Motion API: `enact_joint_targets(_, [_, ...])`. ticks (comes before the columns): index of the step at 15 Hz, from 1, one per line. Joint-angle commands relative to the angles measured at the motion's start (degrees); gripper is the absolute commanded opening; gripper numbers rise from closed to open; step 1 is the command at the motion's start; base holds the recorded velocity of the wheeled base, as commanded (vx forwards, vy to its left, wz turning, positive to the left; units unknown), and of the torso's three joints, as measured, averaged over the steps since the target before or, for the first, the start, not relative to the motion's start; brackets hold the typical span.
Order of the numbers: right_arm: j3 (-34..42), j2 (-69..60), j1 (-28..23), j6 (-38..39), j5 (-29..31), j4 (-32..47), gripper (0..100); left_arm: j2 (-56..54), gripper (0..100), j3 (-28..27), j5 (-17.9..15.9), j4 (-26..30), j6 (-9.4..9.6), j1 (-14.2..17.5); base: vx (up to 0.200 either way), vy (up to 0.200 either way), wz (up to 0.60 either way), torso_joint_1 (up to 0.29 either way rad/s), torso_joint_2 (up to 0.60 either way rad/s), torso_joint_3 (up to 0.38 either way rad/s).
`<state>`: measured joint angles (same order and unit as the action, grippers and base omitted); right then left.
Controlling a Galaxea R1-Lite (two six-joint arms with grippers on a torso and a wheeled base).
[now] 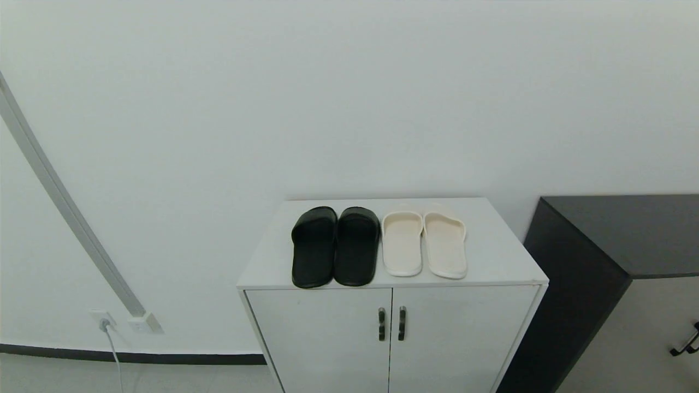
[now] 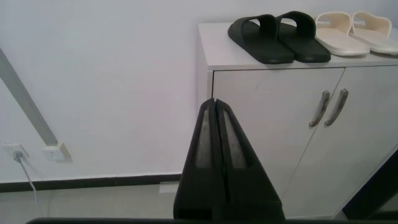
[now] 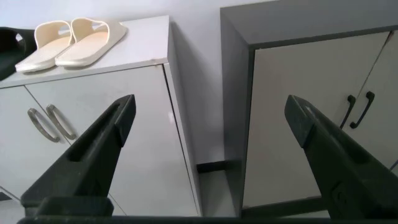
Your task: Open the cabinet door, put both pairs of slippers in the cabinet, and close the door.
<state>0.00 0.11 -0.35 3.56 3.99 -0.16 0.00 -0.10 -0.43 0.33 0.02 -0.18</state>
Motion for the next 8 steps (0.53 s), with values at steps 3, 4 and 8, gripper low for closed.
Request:
enact_joint_targets(3, [0.0, -0.02, 0.0, -0.22, -0.21, -0.11, 100, 0.0, 0, 0.01, -0.01, 0.02, -0.02, 0.01, 0.0, 0.0, 0.0, 0.0, 0.0, 0.0])
enact_joint_targets(4, [0.0, -0.02, 0.09, -0.31, -0.21, -0.11, 100, 0.0, 0, 0.01, -0.01, 0.02, -0.02, 0.01, 0.0, 0.0, 0.0, 0.0, 0.0, 0.0])
enact_joint_targets(8, [-8.09, 2.18, 0.18, -0.22, -1.17, -0.81, 100, 0.0, 0, 0.01, -0.01, 0.02, 0.06, 0.01, 0.0, 0.0, 0.0, 0.0, 0.0, 0.0])
